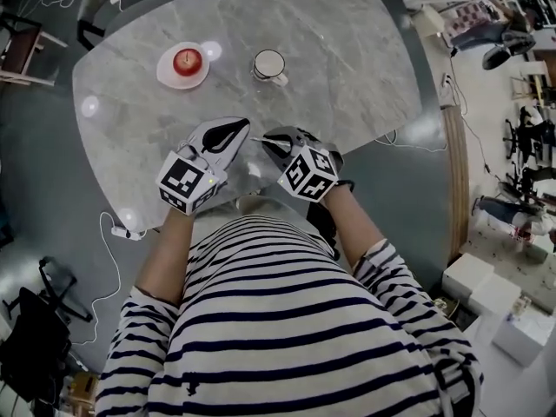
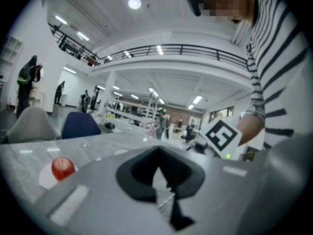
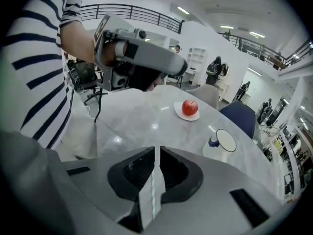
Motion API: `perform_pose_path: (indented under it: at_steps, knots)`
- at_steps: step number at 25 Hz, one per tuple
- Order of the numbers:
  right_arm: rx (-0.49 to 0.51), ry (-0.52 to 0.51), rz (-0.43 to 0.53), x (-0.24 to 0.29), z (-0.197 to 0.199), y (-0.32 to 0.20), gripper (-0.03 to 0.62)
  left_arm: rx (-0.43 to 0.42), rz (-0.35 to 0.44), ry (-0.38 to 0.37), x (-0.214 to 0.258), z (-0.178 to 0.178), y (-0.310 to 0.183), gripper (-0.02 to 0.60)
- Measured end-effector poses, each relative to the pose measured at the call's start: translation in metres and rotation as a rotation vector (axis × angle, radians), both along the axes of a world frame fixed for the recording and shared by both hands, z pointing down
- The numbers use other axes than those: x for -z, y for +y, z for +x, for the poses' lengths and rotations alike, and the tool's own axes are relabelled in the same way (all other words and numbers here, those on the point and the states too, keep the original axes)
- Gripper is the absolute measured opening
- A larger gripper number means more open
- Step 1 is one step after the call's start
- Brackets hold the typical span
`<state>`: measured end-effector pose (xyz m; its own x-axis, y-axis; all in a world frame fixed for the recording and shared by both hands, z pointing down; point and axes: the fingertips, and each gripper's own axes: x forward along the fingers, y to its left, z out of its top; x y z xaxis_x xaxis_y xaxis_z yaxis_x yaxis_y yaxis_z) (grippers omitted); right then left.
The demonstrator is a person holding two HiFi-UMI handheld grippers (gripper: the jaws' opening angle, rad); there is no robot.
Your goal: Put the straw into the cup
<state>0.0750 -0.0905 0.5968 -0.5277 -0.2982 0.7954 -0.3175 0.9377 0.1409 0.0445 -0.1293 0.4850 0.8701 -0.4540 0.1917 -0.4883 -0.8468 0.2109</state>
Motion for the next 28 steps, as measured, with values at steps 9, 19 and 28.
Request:
perform_pose_path:
  at_steps: [9,19,28]
  knots:
    - [0.05,0.095,-0.088,-0.05,-0.001,0.0,0.009,0.004,-0.027,-0.003,-0.009,-0.004,-0.001,0.006]
    - [0.123,0.212,-0.145,-0.091,-0.001,0.009,0.009,0.003,-0.043,-0.005,-0.013,-0.01,0.0,0.006]
    - [0.089,0.27,-0.19,-0.113,0.005,0.005,0.009,-0.009,-0.054,-0.005,-0.015,-0.012,0.0,0.006]
